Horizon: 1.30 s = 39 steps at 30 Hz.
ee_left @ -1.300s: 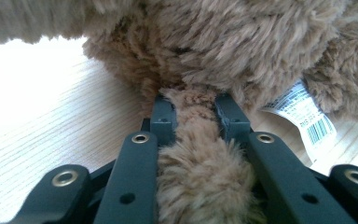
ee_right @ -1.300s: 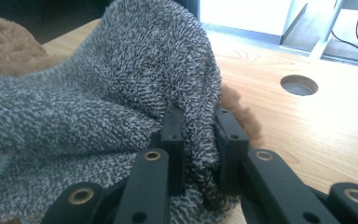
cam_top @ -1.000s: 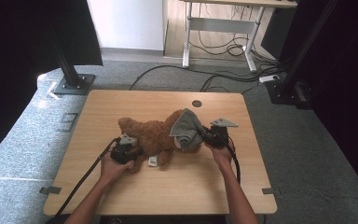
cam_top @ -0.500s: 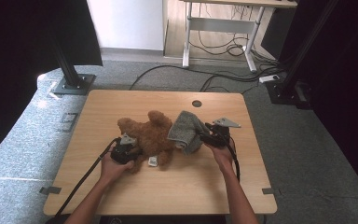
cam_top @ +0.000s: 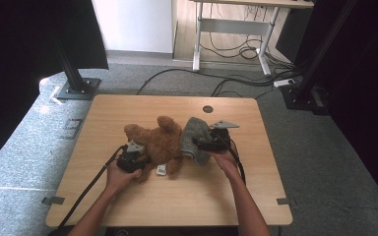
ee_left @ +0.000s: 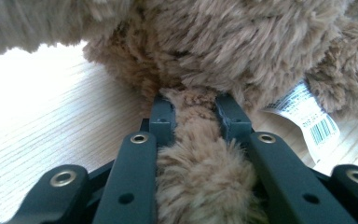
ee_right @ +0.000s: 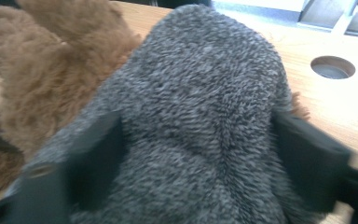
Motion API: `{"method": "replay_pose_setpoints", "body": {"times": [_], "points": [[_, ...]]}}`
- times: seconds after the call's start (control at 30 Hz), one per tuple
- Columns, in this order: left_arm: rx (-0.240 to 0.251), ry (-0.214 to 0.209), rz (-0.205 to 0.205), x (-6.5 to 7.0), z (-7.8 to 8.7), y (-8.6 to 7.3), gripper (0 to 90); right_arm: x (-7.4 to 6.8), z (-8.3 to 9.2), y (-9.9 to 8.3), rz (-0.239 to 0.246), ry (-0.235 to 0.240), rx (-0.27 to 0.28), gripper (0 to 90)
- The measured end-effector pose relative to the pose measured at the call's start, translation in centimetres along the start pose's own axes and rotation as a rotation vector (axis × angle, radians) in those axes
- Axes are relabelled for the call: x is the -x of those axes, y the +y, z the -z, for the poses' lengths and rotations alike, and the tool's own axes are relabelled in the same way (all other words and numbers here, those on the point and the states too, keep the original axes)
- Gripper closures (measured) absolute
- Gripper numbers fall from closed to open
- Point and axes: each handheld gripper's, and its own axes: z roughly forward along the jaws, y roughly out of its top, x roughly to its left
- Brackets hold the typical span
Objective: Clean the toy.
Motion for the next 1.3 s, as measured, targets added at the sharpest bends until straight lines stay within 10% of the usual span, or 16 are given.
{"method": "replay_pose_setpoints", "body": {"times": [0.1, 0.23, 0.47, 0.87, 1.3], "points": [[0.001, 0.001, 0.000, 0.0, 0.0, 0.0, 71.7, -0.5, 0.9, 0.2, 0.078, -0.011, -0.011, 64.5], [-0.004, 0.000, -0.003, 0.0, 0.0, 0.0, 71.7, -0.9, 1.5, 0.4, 0.121, -0.010, 0.001, 70.4], [-0.001, 0.000, -0.002, 0.0, 0.0, 0.0, 71.6, -3.2, 1.4, 2.1, 0.190, 0.060, 0.098, 72.8], [0.007, 0.006, -0.003, 0.0, 0.0, -0.2, 71.6, -6.0, -3.5, 6.1, 0.162, 0.162, 0.126, 72.4], [0.006, 0.013, -0.004, 0.2, 0.1, -0.2, 71.6, -5.5, -5.6, 5.0, 0.200, 0.034, 0.023, 72.1]]}}
